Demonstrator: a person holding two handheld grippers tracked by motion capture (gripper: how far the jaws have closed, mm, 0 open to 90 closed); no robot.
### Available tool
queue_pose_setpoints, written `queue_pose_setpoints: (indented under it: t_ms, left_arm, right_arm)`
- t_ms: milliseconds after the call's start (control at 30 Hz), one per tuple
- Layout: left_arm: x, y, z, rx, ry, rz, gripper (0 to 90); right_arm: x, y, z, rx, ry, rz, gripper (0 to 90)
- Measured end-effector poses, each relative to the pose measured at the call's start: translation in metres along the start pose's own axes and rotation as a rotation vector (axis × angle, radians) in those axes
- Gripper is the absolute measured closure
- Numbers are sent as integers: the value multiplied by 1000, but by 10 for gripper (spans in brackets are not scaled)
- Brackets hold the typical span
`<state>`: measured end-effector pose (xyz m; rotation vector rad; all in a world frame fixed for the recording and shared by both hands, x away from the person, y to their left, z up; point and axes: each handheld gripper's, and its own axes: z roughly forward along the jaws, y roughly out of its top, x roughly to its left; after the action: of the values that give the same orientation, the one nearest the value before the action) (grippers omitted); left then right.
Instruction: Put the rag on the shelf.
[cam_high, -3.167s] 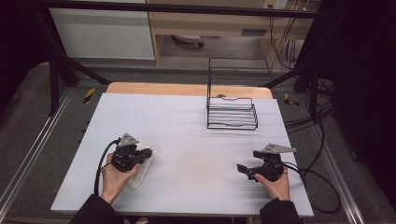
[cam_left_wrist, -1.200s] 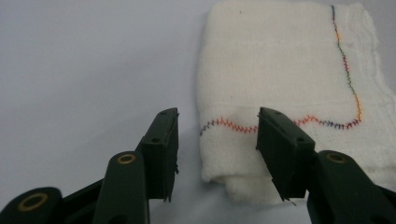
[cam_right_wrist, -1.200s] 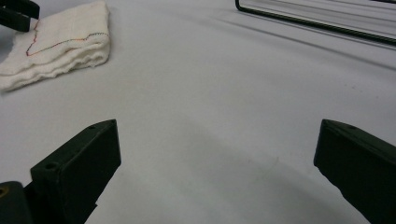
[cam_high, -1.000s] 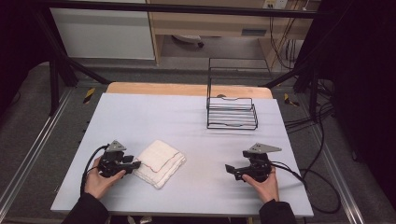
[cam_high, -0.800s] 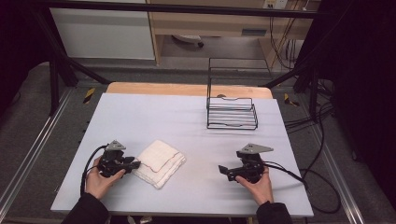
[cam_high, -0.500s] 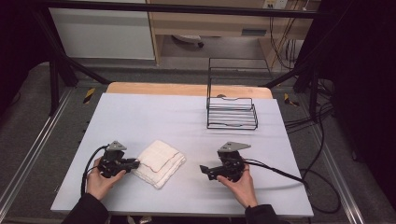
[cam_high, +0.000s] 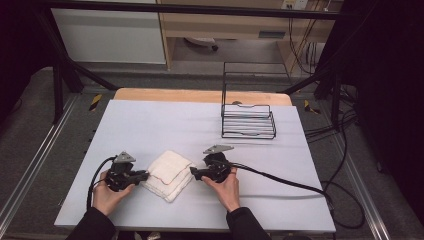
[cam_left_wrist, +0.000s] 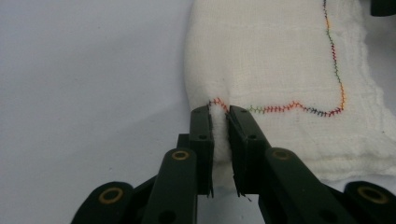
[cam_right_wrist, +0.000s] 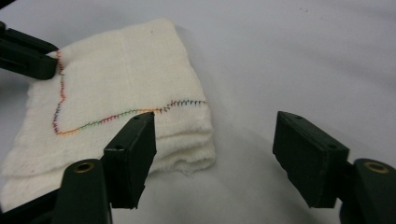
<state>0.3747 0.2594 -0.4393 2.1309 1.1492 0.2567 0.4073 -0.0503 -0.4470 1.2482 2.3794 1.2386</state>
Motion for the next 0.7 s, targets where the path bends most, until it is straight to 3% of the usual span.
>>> queue_pose_setpoints:
  t_ms: [33,67,133,533,600,700]
  left_arm:
    - [0,0,0,0,0,1,796]
    - [0,0,0,-1,0,1,796]
    - [0,0,0,-2,-2,0,796]
    - [1,0,0,-1,-8,-30,802]
    - [1,0,0,-1,-8,-36,804]
    - [1,1,-2,1,-9,-42,808]
  right_arm:
    - [0,0,0,0,0,0,371]
    - [0,1,4,-4,3,24,438]
    - [0,0,7,3,6,35,479]
    - [8,-7,10,21,22,78,714]
    - [10,-8,9,23,37,91,801]
    - [10,-8,8,16,41,89,828]
